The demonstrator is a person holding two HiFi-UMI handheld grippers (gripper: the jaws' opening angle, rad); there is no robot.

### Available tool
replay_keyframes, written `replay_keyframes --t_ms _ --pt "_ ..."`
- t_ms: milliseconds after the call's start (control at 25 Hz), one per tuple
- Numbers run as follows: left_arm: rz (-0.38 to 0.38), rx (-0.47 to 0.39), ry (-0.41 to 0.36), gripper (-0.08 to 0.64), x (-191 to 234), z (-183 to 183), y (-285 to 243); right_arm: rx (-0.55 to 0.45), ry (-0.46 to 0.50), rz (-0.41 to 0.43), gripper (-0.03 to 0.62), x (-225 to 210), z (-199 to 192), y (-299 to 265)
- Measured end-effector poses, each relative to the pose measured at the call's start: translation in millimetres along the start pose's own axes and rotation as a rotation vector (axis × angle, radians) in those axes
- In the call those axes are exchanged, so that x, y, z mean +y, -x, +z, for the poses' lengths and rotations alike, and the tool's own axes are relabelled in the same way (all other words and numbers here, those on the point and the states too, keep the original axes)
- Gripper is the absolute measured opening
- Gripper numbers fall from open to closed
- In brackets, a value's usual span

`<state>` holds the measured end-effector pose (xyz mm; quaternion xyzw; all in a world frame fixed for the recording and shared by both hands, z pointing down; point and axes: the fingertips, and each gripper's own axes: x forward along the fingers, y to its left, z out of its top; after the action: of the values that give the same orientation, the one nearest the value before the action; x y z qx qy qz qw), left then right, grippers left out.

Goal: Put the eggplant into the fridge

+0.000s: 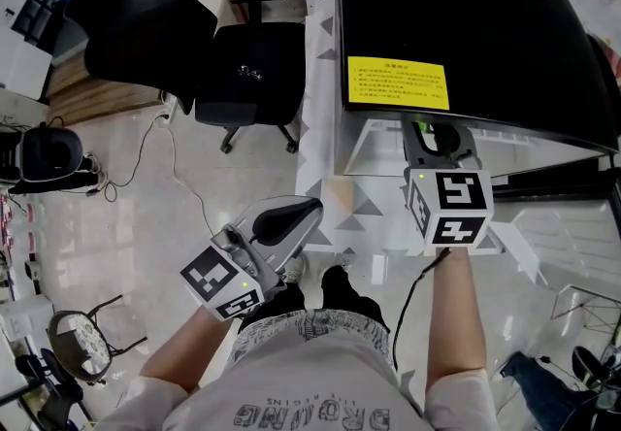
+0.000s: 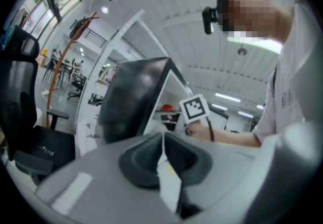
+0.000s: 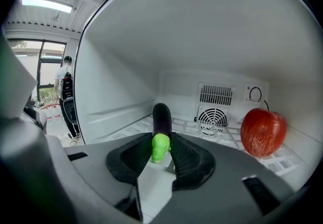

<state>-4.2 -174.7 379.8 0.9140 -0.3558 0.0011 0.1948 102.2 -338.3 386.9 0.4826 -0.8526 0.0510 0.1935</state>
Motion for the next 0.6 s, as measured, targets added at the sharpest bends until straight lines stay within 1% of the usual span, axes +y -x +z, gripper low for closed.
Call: replay_keyframes --t_ms 400,600 --pt "-0.002 0.007 -0.001 0.015 -0.9 -1.9 3.4 -0.006 -0.003 -0.005 0.117 0.7 -0.4 0.1" --pt "-0.013 0.011 -0.004 0.015 -3.0 -1.3 2.0 -0.017 -0.007 -0.005 0.146 1.0 0.6 3.1"
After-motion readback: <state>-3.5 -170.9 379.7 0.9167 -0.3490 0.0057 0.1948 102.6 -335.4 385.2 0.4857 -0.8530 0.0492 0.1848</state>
